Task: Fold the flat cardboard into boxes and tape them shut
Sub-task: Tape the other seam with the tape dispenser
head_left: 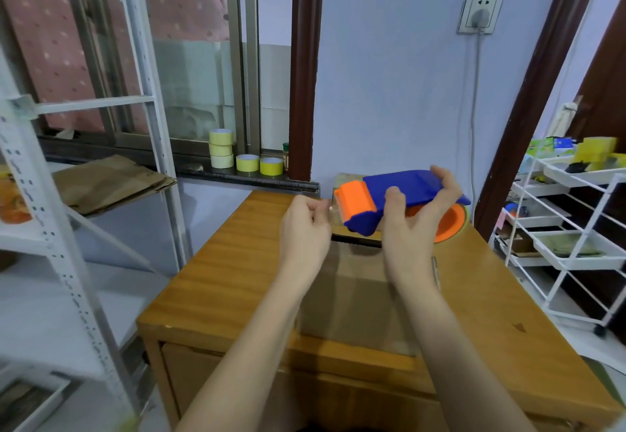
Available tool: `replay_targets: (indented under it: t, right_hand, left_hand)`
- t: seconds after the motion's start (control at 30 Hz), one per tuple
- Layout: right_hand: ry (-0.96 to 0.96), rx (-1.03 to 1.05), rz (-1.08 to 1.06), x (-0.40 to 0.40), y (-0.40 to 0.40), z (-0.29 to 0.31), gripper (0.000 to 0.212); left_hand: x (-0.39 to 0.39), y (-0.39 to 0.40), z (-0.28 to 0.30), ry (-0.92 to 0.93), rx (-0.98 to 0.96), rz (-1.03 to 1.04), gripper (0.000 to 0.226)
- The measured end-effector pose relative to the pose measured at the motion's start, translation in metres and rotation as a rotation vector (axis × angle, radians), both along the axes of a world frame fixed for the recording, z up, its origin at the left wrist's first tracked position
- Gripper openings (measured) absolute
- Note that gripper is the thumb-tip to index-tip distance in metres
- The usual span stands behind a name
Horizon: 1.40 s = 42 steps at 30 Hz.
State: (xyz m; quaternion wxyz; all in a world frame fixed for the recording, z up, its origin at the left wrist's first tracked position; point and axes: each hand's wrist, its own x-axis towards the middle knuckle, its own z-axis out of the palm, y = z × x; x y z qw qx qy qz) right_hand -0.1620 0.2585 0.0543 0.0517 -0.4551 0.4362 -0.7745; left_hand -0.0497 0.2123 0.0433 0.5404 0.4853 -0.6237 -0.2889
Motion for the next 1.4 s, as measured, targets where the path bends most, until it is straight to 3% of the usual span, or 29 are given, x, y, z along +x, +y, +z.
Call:
replay_targets:
  t: [0.17, 0.37, 0.67, 1.03, 1.4]
  right_hand:
    - [0.009, 0.064, -0.04, -0.025, 0.005, 0.0, 0.055]
    - [0.209, 0.24, -0.191, -0.032, 0.015, -0.012, 0.06]
    - [0.684, 0.432, -0.489, -0.026, 0.003, -0.012, 0.063]
    - [0.812, 0.607, -0.453, -0.024, -0.007, -0.017, 0.061]
    - [1.061, 0.587, -0.501, -0.01, -0.013, -0.008, 0.054]
  left_hand:
    - [0.04, -0.015, -0.017, -0.116, 0.097, 0.074, 0.021]
    - [0.057, -0.028, -0.014, 0.012, 0.191, -0.061, 0.014]
    - [0.052, -0.051, -0.005, -0.322, 0.154, -0.059, 0.018]
    - [0.056, -0.056, -0.022, -0.412, 0.156, -0.073, 0.019]
    - [0.057, -0.058, -0.056, -0.379, 0.181, -0.094, 0.021]
